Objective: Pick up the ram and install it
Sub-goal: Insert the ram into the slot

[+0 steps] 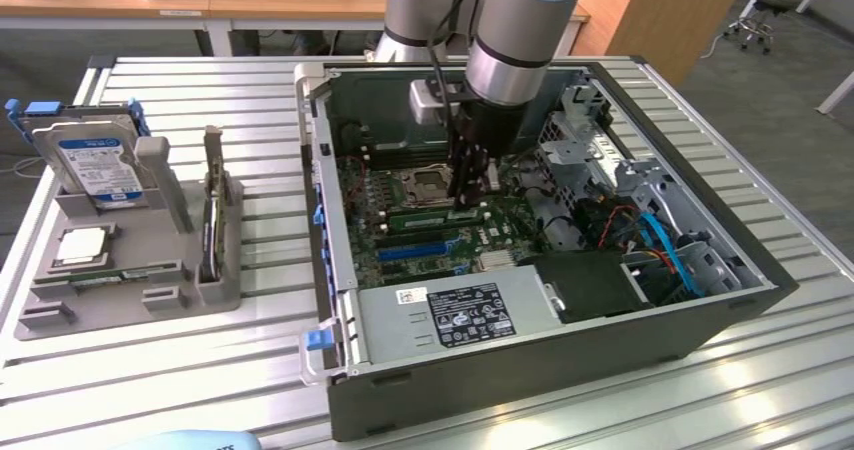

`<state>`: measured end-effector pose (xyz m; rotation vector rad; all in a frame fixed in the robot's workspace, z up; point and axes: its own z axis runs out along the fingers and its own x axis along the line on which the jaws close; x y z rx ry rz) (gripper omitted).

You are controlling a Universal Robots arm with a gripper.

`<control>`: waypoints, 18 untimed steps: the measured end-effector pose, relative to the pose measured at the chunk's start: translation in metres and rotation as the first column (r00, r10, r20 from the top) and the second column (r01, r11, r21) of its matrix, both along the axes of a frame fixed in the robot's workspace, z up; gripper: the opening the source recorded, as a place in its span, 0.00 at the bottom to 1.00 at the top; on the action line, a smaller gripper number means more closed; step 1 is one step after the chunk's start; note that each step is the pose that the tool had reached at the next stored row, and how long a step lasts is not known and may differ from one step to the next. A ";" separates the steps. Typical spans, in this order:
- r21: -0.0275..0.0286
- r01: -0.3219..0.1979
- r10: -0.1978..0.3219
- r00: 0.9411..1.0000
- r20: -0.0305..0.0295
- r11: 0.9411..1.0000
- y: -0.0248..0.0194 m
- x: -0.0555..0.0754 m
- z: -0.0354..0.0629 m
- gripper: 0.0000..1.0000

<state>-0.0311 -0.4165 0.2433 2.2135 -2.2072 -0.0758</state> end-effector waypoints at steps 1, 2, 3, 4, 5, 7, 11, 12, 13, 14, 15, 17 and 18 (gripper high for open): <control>0.000 0.000 0.000 1.000 0.000 1.000 0.0000 0.000 0.0029 0.31; 0.000 0.000 0.000 1.000 0.000 1.000 0.0000 0.000 0.0062 0.31; 0.000 0.000 0.000 1.000 0.000 1.000 0.0000 0.000 0.0092 0.31; 0.000 0.000 0.000 1.000 0.000 1.000 0.0000 0.000 0.0120 0.31; 0.000 0.000 0.000 1.000 0.000 1.000 0.0000 0.000 0.0146 0.31; 0.000 0.000 0.000 1.000 0.000 1.000 0.0000 0.000 0.0192 0.31; 0.000 0.000 0.000 1.000 0.000 1.000 0.0000 0.000 0.0212 0.31; 0.000 0.000 0.000 1.000 0.000 1.000 0.0000 0.000 0.0228 0.31; 0.000 0.000 0.000 1.000 0.000 1.000 0.0000 0.000 0.0246 0.31; 0.000 0.000 0.000 1.000 0.000 1.000 0.0000 0.000 0.0259 0.31; 0.000 0.000 0.000 1.000 0.000 1.000 0.0000 0.000 0.0270 0.31; 0.000 0.000 0.000 1.000 0.000 1.000 0.0001 0.000 0.0273 0.31; 0.000 0.000 0.000 1.000 0.000 1.000 0.0000 0.000 0.0273 0.31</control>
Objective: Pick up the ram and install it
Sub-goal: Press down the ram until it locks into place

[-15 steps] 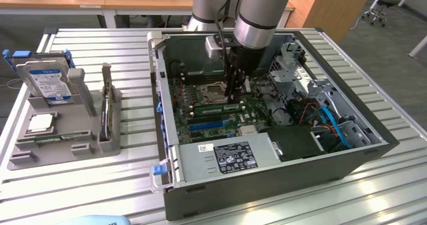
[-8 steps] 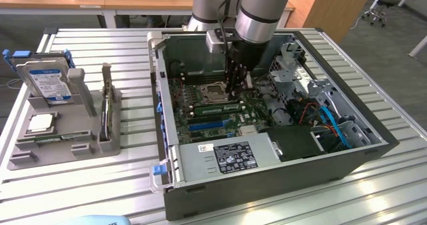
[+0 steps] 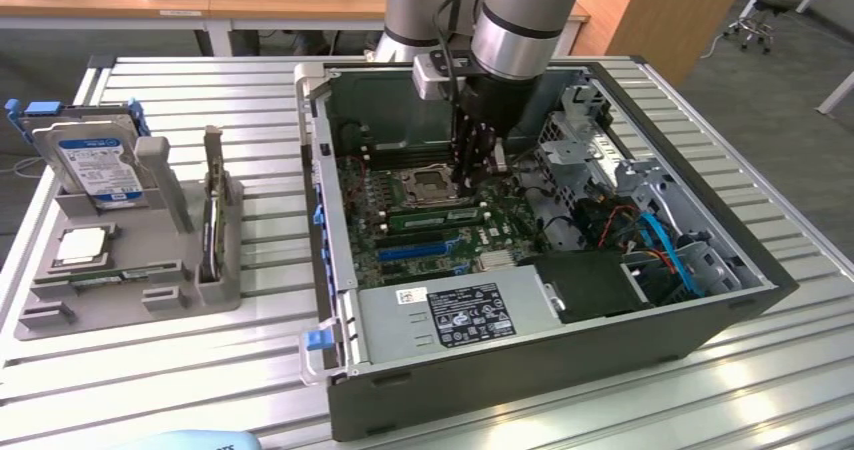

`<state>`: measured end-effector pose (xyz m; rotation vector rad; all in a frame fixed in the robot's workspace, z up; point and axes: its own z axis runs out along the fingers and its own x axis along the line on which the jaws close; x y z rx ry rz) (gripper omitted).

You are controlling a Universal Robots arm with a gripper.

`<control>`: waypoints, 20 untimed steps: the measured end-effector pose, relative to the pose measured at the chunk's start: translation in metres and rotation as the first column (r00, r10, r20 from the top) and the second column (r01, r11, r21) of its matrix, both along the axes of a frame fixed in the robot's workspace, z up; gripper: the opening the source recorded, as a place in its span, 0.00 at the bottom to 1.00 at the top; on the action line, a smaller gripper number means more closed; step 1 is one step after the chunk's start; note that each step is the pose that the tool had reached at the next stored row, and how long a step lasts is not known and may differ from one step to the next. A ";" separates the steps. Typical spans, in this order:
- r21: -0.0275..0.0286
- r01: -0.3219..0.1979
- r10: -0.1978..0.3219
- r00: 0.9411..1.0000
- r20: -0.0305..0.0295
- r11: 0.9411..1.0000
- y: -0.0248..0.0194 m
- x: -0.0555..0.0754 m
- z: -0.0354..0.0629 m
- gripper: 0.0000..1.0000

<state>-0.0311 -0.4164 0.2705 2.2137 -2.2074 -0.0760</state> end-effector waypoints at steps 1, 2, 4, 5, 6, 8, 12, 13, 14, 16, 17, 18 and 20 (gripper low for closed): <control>0.000 0.000 0.000 1.000 0.000 1.000 0.0000 0.000 0.0001 0.31; 0.000 0.000 0.000 1.000 0.000 1.000 0.0000 0.000 0.0001 0.31; 0.000 0.000 0.000 1.000 0.000 1.000 0.0000 0.000 0.0001 0.31; 0.000 0.000 0.000 1.000 0.000 1.000 0.0000 0.000 0.0001 0.31; 0.000 0.000 0.000 1.000 0.000 1.000 0.0000 0.000 0.0001 0.31; 0.000 0.000 0.000 1.000 0.000 1.000 0.0000 0.000 0.0001 0.31; 0.000 0.000 0.000 1.000 0.000 1.000 0.0000 0.000 0.0001 0.29; 0.000 0.000 0.000 1.000 0.000 1.000 0.0000 0.000 0.0001 0.29; 0.000 0.000 0.000 1.000 0.000 1.000 0.0000 0.000 0.0001 0.23; 0.000 0.000 0.000 1.000 0.000 1.000 0.0000 0.000 0.0001 0.17; 0.000 0.000 0.000 1.000 0.000 1.000 0.0000 0.000 0.0001 0.11; 0.000 0.000 0.000 1.000 0.000 1.000 0.0000 0.000 0.0001 0.10; 0.000 0.000 0.000 1.000 0.000 1.000 0.0000 0.000 0.0001 0.10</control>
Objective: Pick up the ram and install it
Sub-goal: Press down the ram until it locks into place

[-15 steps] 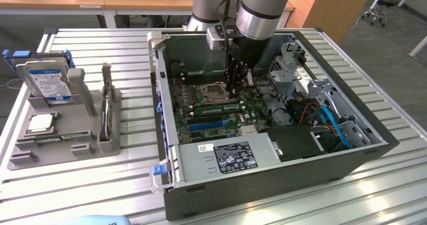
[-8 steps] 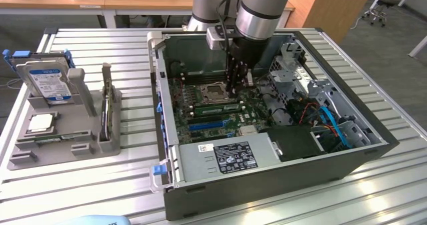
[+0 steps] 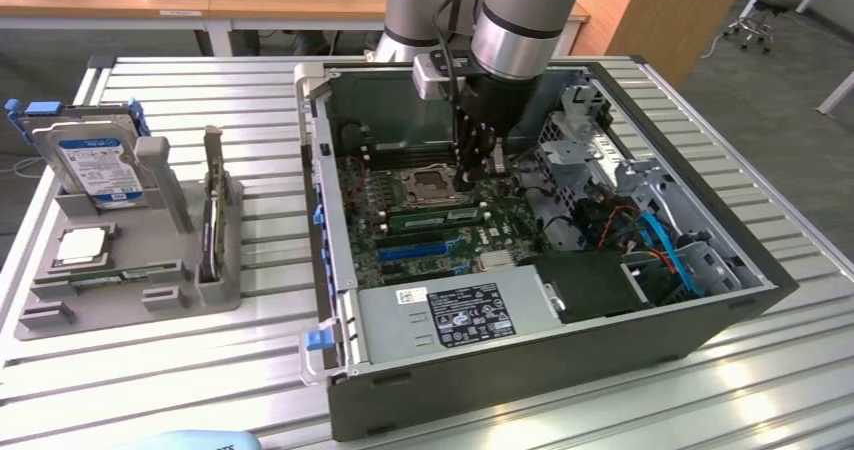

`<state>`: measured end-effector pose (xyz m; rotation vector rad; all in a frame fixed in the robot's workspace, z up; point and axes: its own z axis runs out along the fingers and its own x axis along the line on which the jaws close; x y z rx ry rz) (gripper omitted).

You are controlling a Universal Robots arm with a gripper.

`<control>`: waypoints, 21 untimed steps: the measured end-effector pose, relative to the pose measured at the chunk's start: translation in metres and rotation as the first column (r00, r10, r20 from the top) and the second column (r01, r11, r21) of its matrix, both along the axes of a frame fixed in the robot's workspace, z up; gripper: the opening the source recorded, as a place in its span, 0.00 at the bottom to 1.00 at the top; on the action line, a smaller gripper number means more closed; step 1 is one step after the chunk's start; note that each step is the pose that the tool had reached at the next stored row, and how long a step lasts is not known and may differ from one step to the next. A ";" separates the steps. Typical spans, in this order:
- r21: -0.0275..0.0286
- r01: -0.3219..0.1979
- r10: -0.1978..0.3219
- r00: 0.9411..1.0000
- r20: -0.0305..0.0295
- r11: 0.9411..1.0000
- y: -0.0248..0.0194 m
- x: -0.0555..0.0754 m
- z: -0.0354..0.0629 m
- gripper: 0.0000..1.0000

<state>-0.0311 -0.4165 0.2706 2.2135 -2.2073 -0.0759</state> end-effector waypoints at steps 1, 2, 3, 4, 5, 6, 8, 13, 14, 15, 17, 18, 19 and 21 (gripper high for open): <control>0.000 0.000 0.000 1.000 0.000 1.000 0.0000 0.000 0.0000 0.10; 0.000 0.000 0.000 1.000 0.000 1.000 0.0000 0.000 0.0000 0.10; 0.000 0.000 0.000 1.000 0.000 1.000 0.0000 0.000 0.0000 0.10; 0.000 0.000 0.000 1.000 0.000 1.000 0.0000 0.000 0.0000 0.10; 0.000 0.000 0.000 1.000 0.000 1.000 0.0000 0.000 0.0000 0.10; 0.000 0.000 0.000 1.000 0.000 1.000 0.0000 0.000 0.0000 0.10; 0.000 0.000 0.000 1.000 0.000 1.000 0.0000 0.001 0.0000 0.10; 0.000 0.000 0.000 1.000 0.000 1.000 0.0000 0.008 0.0000 0.10; 0.000 0.000 0.000 1.000 0.000 1.000 0.0000 0.009 0.0000 0.10; 0.000 0.000 0.000 1.000 0.000 1.000 0.0000 0.011 0.0000 0.10; 0.000 0.000 0.000 1.000 0.000 1.000 0.0000 0.014 0.0000 0.10; 0.000 0.000 0.000 1.000 0.000 1.000 0.0000 0.016 0.0000 0.10; 0.000 0.000 0.000 1.000 0.000 1.000 0.0000 0.018 0.0000 0.10; 0.000 0.000 0.000 1.000 0.000 1.000 0.0000 0.021 0.0000 0.10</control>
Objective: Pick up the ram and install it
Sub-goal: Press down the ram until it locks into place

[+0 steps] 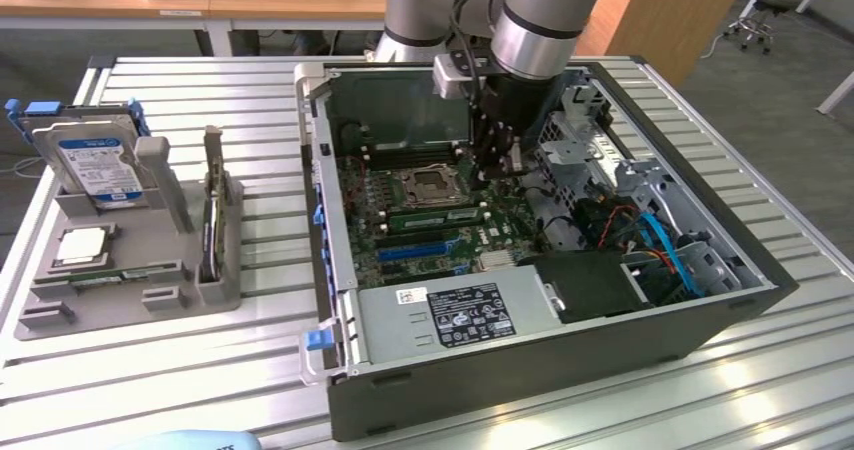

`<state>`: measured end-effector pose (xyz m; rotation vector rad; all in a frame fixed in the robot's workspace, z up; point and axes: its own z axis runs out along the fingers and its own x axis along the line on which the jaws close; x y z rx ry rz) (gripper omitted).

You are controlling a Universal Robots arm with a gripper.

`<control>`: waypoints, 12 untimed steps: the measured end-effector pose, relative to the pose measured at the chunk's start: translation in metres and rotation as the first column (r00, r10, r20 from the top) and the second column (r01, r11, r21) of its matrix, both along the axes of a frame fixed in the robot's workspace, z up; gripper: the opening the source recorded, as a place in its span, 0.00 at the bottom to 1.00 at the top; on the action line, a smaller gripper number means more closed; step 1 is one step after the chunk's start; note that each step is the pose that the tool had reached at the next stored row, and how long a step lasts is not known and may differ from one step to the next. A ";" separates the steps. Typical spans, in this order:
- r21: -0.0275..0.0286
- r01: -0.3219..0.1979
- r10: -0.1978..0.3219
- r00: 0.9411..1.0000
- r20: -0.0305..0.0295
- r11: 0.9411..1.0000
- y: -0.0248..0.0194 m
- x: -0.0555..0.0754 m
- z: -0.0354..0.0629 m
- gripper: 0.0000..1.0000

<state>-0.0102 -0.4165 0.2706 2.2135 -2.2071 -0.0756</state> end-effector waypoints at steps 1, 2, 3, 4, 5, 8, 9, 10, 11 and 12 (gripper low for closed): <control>0.000 0.000 0.000 1.000 0.000 1.000 0.0000 0.002 0.0000 0.10; 0.000 0.000 0.000 1.000 0.000 1.000 0.0000 0.004 0.0000 0.10; 0.000 0.000 0.000 1.000 0.000 1.000 0.0000 0.005 0.0000 0.10; 0.000 0.000 0.000 1.000 0.000 1.000 0.0000 0.007 0.0000 0.10; 0.000 0.000 0.000 1.000 0.000 1.000 0.0000 0.009 -0.0001 0.10; 0.000 0.000 0.000 1.000 0.000 1.000 0.0000 0.013 0.0000 0.10; 0.000 0.000 0.000 1.000 0.000 1.000 0.0000 0.015 0.0000 0.10; 0.000 0.000 0.000 1.000 0.000 1.000 0.0000 0.015 0.0000 0.10; 0.000 0.000 0.000 1.000 0.000 1.000 0.0000 0.015 0.0000 0.10; 0.000 0.000 0.000 1.000 0.000 1.000 0.0000 0.015 0.0000 0.10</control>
